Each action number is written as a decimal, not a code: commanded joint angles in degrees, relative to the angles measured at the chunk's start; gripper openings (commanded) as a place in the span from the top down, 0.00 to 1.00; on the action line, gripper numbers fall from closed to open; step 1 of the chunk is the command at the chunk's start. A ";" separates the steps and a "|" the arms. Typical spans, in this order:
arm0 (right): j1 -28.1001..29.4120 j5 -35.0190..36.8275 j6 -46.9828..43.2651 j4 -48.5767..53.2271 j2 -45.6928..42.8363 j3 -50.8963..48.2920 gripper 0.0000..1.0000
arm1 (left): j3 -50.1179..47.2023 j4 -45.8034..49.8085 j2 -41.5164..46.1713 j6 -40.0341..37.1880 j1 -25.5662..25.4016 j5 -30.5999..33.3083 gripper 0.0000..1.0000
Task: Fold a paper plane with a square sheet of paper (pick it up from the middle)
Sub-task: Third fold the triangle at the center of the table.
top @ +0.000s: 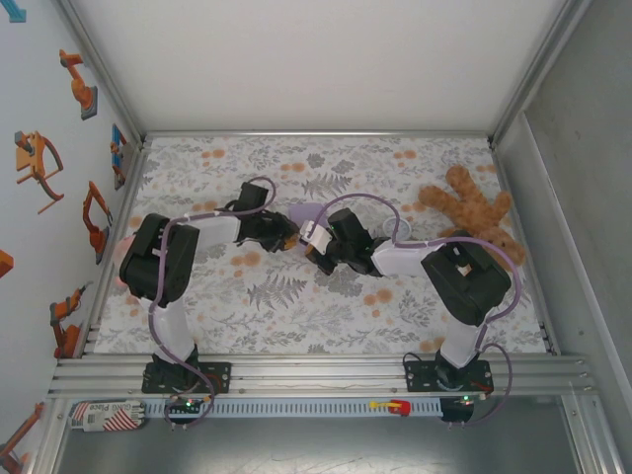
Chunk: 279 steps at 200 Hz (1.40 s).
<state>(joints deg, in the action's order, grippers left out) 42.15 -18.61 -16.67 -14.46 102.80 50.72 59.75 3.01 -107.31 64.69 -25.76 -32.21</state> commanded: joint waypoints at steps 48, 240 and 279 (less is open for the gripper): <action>0.20 -7.43 12.98 1.87 -2.42 0.38 1.00 | 0.16 6.54 10.34 -8.68 4.51 6.27 0.69; 0.12 -5.98 25.69 13.64 3.71 9.60 1.00 | 15.39 19.31 -11.57 -18.49 -1.74 9.84 0.89; -0.11 -0.66 28.64 14.56 4.92 11.34 1.00 | 15.75 19.95 -12.29 -19.57 -1.75 9.36 0.91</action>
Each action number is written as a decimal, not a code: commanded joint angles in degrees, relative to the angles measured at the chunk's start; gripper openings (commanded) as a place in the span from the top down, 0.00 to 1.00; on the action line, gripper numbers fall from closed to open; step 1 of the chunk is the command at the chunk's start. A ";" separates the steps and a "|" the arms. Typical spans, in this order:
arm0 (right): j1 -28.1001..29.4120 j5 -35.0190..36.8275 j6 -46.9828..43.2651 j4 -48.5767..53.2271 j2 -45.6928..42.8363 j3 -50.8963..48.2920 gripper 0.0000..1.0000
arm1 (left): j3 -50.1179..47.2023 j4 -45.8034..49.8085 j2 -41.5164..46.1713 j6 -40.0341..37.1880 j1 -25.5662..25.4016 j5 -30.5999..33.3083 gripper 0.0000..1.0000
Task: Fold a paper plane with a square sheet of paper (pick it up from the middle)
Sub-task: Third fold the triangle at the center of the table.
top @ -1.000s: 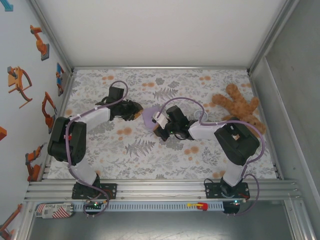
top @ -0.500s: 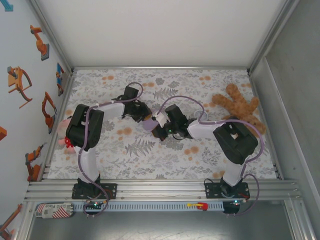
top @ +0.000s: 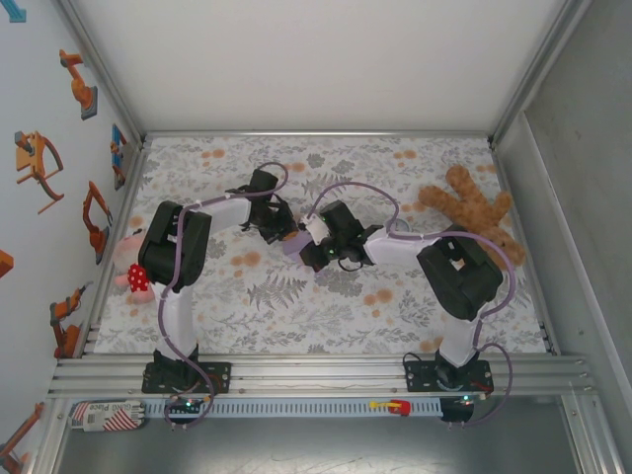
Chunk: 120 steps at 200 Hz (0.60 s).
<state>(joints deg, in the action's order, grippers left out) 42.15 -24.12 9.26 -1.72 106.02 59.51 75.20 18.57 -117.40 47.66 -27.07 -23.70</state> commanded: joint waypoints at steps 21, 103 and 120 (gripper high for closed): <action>-0.32 6.25 4.09 1.98 2.48 3.09 1.00 | 0.15 4.43 -2.06 -2.92 -0.39 0.72 0.92; -0.40 10.14 6.13 3.01 3.49 3.78 1.00 | -0.02 3.43 -1.34 -2.83 -0.36 -0.58 0.94; -0.40 10.33 6.43 3.21 3.75 3.79 1.00 | 0.28 3.28 -0.78 -2.83 -0.26 -0.90 0.93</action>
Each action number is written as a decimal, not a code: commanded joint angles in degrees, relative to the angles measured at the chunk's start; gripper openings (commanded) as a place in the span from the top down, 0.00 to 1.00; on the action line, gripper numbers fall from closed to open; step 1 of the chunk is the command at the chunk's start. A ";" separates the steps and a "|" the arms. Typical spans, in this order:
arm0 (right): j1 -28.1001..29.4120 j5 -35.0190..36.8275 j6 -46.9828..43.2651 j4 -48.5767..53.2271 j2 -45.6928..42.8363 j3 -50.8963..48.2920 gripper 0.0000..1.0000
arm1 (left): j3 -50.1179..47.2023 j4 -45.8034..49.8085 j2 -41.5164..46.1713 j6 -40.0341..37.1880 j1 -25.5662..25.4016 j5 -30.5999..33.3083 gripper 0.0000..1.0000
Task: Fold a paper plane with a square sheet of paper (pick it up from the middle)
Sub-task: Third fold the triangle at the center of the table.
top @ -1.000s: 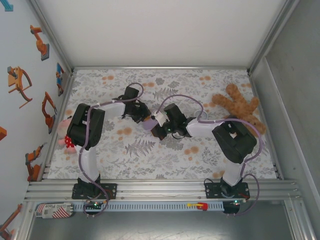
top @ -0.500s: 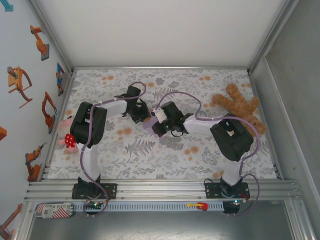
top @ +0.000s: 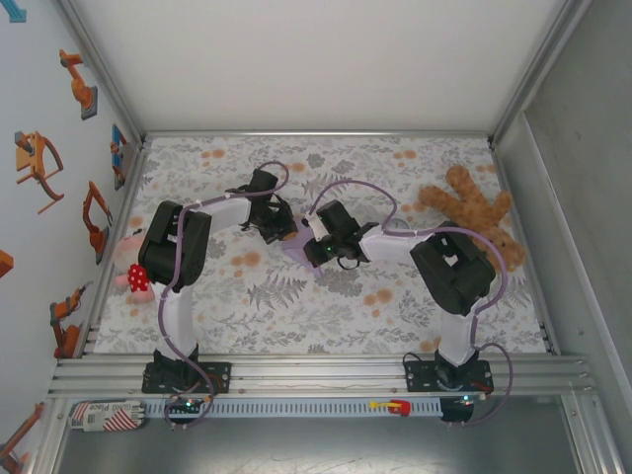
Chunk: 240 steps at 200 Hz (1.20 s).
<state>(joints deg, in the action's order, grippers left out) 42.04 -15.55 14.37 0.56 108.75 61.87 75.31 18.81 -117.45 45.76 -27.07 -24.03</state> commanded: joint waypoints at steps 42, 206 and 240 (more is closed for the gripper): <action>-0.29 1.66 1.53 1.51 1.18 1.40 1.00 | 1.21 2.80 2.35 -1.80 0.99 -2.69 0.91; -0.38 2.41 2.29 2.17 2.10 1.88 1.00 | 0.80 4.09 -1.03 -2.43 2.37 -0.38 0.93; -0.38 1.87 2.20 2.34 2.50 2.24 1.00 | 0.53 4.07 -1.12 -2.43 2.38 -0.59 0.93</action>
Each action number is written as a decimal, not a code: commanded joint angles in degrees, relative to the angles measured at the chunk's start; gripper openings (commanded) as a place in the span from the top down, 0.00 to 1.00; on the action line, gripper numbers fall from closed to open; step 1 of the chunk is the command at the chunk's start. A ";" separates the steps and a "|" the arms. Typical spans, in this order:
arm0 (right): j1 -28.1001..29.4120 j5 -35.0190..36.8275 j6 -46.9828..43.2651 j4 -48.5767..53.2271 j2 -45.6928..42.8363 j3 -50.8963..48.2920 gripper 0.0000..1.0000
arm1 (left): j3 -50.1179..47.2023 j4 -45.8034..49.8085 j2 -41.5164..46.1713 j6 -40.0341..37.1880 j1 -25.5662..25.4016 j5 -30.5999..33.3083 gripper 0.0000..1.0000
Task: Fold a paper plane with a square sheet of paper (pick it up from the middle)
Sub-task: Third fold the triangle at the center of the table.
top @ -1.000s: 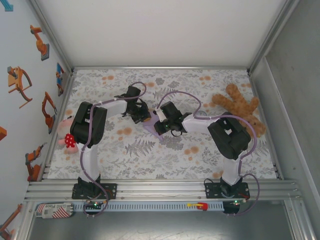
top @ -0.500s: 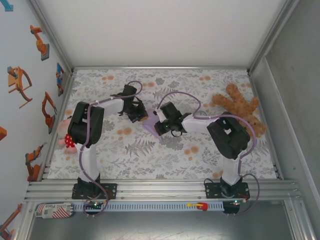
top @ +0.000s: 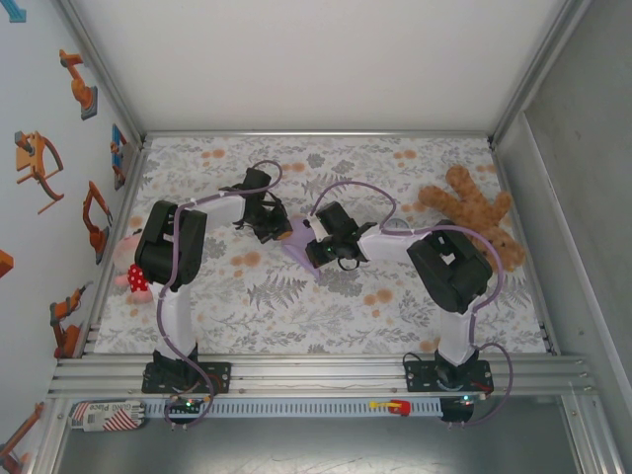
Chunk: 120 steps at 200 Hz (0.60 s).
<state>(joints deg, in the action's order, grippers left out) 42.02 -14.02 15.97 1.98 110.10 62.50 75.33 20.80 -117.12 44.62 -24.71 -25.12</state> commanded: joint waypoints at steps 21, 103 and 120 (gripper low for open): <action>-0.36 -0.03 0.45 0.96 1.25 1.67 1.00 | 0.52 2.10 -1.53 -1.30 0.01 0.48 0.93; -0.45 -0.78 0.15 0.75 1.71 2.23 1.00 | 0.43 2.06 -1.54 -1.45 -0.14 0.16 0.93; -0.47 -1.01 0.10 0.70 1.78 2.36 1.00 | 0.42 2.06 -1.62 -1.38 -0.16 0.16 0.93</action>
<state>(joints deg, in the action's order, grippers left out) 41.82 -14.28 15.94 2.35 110.78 62.96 75.33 20.80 -117.16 44.25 -24.71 -25.23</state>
